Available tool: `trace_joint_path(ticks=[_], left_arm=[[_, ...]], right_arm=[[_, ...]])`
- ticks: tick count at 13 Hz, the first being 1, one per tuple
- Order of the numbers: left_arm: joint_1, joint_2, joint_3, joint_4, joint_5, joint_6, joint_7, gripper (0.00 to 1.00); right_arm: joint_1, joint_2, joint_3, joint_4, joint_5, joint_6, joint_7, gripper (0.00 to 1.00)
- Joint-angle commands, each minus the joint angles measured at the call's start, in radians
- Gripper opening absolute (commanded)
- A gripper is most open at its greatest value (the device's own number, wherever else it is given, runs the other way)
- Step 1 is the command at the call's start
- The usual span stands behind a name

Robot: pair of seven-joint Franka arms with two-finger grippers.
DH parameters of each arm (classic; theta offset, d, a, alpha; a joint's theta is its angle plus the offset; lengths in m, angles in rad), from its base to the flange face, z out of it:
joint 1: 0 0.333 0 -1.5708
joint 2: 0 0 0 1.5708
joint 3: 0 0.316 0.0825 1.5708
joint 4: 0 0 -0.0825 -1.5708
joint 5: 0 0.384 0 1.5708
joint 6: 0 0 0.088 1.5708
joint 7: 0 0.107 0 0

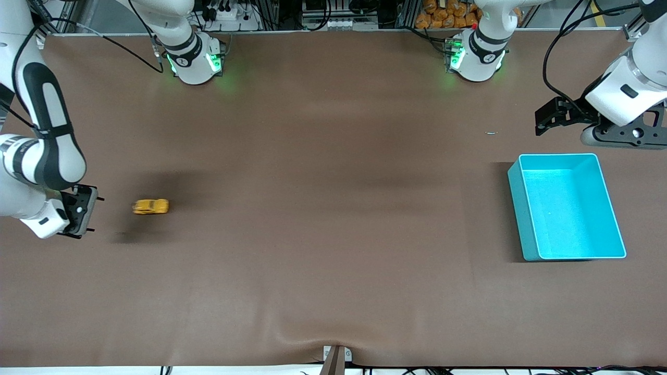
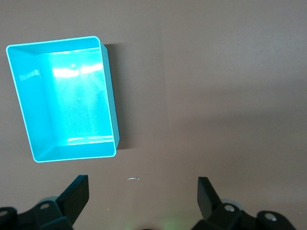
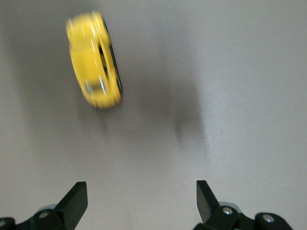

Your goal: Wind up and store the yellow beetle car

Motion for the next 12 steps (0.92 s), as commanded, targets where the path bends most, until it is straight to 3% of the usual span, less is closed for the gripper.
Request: trace_joint_path(ticks=[1,12], left_arm=[[0.01,-0.003,-0.001,0.005,-0.014,0.0,0.002,1.0],[0.01,0.001,0.007,0.004,-0.011,0.0,0.002,1.0]], right_arm=[[-0.034,0.021,0.014,0.033,0.053,-0.013,-0.017,1.0],[-0.05,0.026,0.012,0.031,0.096,-0.014,-0.013,1.0]])
